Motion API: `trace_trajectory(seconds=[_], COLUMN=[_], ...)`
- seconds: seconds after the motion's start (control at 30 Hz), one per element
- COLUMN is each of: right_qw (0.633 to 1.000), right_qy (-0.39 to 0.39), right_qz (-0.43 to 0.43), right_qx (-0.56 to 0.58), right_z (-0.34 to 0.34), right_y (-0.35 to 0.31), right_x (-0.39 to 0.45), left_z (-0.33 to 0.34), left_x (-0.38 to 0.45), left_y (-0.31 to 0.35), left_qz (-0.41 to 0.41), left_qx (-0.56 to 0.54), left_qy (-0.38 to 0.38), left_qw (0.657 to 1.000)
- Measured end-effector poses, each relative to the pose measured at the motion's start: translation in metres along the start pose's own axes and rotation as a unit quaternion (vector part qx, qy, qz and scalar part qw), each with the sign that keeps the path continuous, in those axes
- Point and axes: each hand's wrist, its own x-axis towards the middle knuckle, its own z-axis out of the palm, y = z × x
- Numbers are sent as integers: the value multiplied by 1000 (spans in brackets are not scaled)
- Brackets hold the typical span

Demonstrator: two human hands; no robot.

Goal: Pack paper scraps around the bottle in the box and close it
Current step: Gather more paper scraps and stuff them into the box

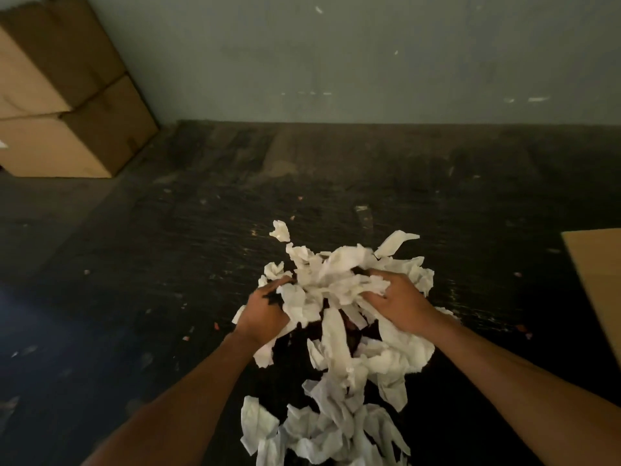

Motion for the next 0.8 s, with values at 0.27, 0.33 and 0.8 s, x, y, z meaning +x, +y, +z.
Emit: trace_trajectory(seconds=[0.27, 0.33, 0.8], right_qw=[1000, 1000, 995], right_qy=[12, 16, 86], right_qz=[23, 9, -3], right_qx=[-11, -22, -57], right_z=[-58, -70, -107], right_y=[-18, -29, -110], right_x=[-20, -28, -129], left_z=[-33, -43, -101], left_x=[-17, -24, -109], left_y=[33, 50, 117], left_qz=[-123, -78, -126], left_qx=[130, 114, -138], left_qy=[8, 56, 183], left_qw=[984, 989, 965])
